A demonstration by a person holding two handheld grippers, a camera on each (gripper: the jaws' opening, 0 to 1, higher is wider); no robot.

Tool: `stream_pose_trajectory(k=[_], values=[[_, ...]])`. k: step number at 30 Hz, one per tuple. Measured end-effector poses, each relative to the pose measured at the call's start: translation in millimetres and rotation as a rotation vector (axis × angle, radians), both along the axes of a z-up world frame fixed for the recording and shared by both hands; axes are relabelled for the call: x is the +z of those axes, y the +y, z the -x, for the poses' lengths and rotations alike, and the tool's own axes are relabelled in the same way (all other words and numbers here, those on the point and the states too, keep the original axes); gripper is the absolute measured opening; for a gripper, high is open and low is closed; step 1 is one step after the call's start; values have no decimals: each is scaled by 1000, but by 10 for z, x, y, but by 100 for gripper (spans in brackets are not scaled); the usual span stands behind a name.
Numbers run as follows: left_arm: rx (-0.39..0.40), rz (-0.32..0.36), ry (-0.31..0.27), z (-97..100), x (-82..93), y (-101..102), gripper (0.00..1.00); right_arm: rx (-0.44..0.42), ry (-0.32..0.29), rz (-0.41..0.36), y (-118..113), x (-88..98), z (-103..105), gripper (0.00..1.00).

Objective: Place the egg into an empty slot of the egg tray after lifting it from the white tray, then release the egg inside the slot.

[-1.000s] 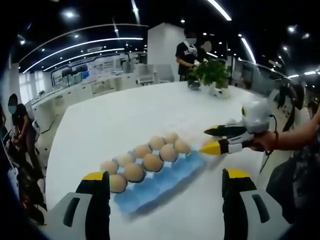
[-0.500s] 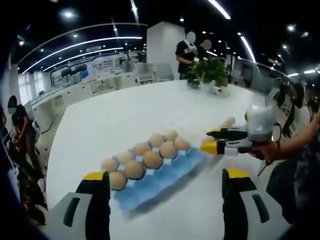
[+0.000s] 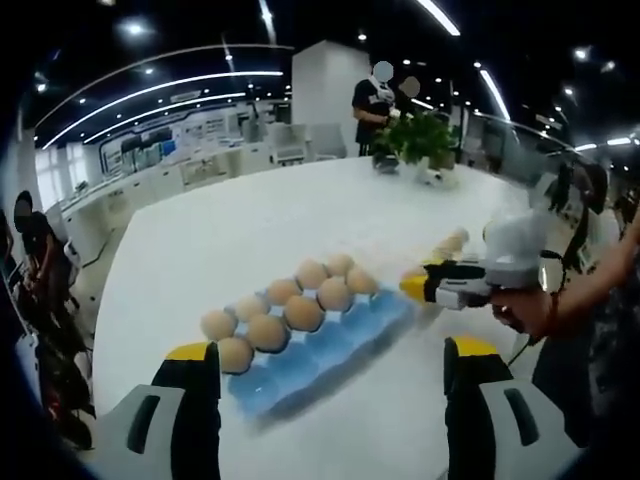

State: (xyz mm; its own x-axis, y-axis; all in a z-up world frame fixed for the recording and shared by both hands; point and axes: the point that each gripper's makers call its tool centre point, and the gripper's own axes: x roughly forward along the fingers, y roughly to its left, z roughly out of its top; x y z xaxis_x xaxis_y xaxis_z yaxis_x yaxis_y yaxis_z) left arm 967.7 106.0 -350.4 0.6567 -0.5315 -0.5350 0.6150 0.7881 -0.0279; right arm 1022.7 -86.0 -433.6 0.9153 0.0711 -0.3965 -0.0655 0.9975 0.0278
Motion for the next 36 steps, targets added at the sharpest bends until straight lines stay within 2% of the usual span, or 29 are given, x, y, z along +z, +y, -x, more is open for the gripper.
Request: stream_pose_trajectory(k=[3,7,16,21,31,36], values=[[2,-3,2,10,-9,18,94,5,-6,8,-2,6,-6,29],[3,-1,3,16,-8,35,94,1,34,-12,-11,9,-27,29],[2,4,-4,-18,9,29,94,45,53,3,-2,15,-13,28],[-3,9,-3,-41,9,12,94,85,39,84,30,63,-23,28],[-5,10,-6,-74,13,-4,94,113,-3,90,61,233,-56,28],[-3,9,-6,-70,8,0,94,131,-17,70,102,277,-86,28]])
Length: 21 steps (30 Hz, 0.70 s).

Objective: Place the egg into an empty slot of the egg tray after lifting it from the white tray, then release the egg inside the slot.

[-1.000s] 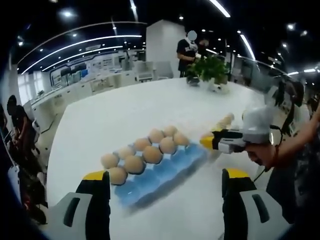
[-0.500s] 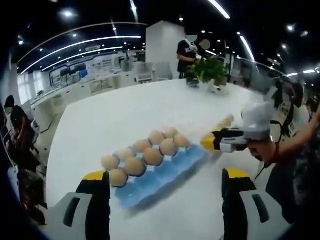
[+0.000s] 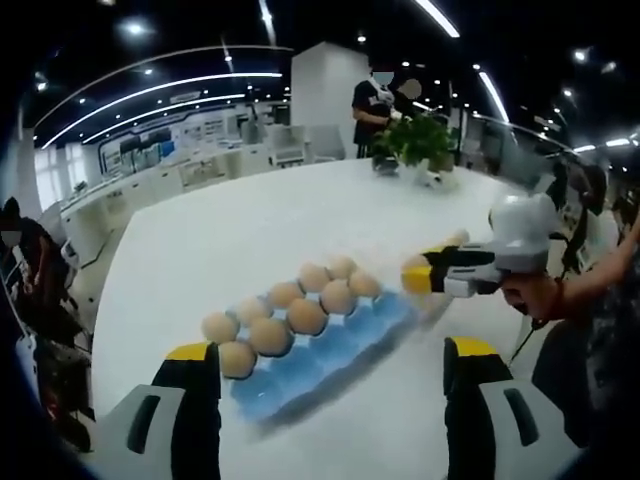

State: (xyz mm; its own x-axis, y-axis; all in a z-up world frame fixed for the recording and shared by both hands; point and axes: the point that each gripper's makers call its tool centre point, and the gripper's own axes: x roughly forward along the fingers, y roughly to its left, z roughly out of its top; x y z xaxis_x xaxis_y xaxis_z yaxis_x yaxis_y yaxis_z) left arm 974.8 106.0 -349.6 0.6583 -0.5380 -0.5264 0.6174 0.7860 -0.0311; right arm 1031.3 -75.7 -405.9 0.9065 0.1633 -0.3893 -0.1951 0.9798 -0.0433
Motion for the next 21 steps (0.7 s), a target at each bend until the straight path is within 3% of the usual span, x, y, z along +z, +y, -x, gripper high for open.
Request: stream_pose_trajectory(k=[16,21], values=[[8,-12,3,-3,-15,40,94,46,-49,-84,101,133,-97,28],[6,-14,5,0,-16,29,94,52,-18,-71,107,22,-114,28]])
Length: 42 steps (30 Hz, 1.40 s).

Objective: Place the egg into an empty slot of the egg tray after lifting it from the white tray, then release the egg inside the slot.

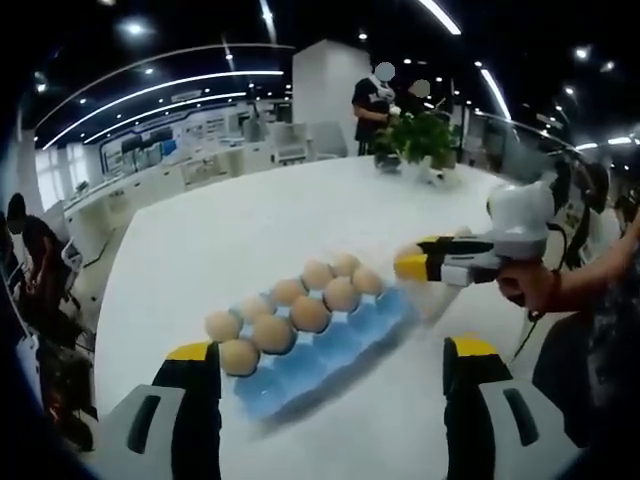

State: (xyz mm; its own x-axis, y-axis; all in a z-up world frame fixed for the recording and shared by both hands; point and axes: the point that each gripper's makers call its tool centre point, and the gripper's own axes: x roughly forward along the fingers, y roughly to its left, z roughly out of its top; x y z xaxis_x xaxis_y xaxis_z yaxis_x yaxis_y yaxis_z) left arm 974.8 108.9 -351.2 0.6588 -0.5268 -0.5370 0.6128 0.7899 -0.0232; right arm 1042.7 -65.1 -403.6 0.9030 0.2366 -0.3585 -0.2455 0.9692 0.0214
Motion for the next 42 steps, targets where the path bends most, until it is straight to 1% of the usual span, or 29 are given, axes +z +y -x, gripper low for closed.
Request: stream_pose_trajectory(k=[1,2,4,8,10,11,12,13,14,16,20,24,33,35,42], values=[[1,-1,0,-1,0,2,94,2,-18,-6,-6,26,6,28],[2,-1,0,-1,0,5,94,6,-4,-1,-1,17,17,29],[6,1,2,-2,-2,12,94,26,-8,27,10,18,21,29],[6,2,1,-11,4,-4,93,30,-4,41,25,-4,-2,29],[3,2,-1,-18,10,-19,93,27,13,48,14,-44,-5,30],[1,3,-3,-22,15,-28,93,22,44,27,4,-104,0,30],[0,5,-4,-27,19,-34,93,16,68,-13,0,-136,13,30],[0,5,-5,-30,20,-34,93,9,68,-33,-10,-132,7,30],[1,5,-5,-33,20,-32,93,9,55,-37,-23,-108,-7,30],[4,6,-5,-39,21,-21,93,6,60,-48,-29,-109,-10,30],[10,2,-3,-40,14,6,93,8,60,-46,-19,-110,1,30],[16,-2,-5,-46,15,17,93,3,67,-68,-31,-111,3,29],[16,3,-11,-26,36,7,93,17,67,-67,-38,-76,38,29],[20,14,-14,-19,46,8,93,23,60,-62,-32,-49,41,29],[14,10,-17,23,45,1,94,54,53,-62,39,24,32,29]])
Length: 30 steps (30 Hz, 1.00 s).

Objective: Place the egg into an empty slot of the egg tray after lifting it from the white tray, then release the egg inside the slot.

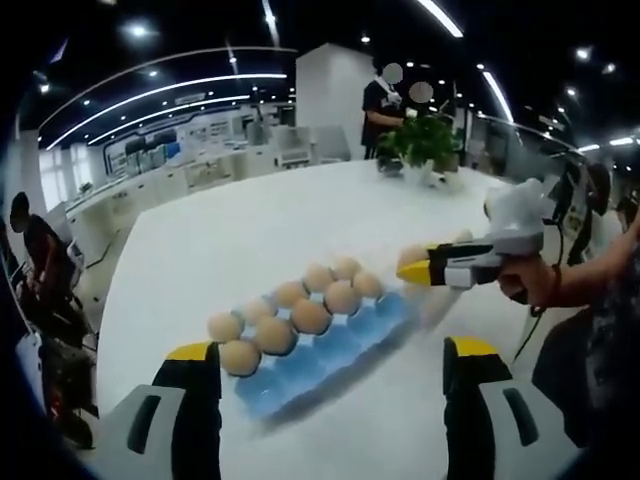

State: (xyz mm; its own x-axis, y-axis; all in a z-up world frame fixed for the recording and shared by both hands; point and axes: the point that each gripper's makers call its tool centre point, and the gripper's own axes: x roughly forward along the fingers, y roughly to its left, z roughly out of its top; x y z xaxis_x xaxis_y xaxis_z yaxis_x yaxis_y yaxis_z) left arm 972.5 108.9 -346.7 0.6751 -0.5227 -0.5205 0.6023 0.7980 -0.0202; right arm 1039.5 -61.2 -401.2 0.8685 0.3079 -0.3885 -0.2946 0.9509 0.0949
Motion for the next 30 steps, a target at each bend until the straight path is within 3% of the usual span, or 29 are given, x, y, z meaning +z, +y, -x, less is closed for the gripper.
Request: stream_pose_trajectory(k=[14,30], values=[[0,1,-5,35,11,17,95,81,10,-10,259,25,10,29],[6,-5,1,24,-14,70,95,255,28,-20,824,59,36,29]])
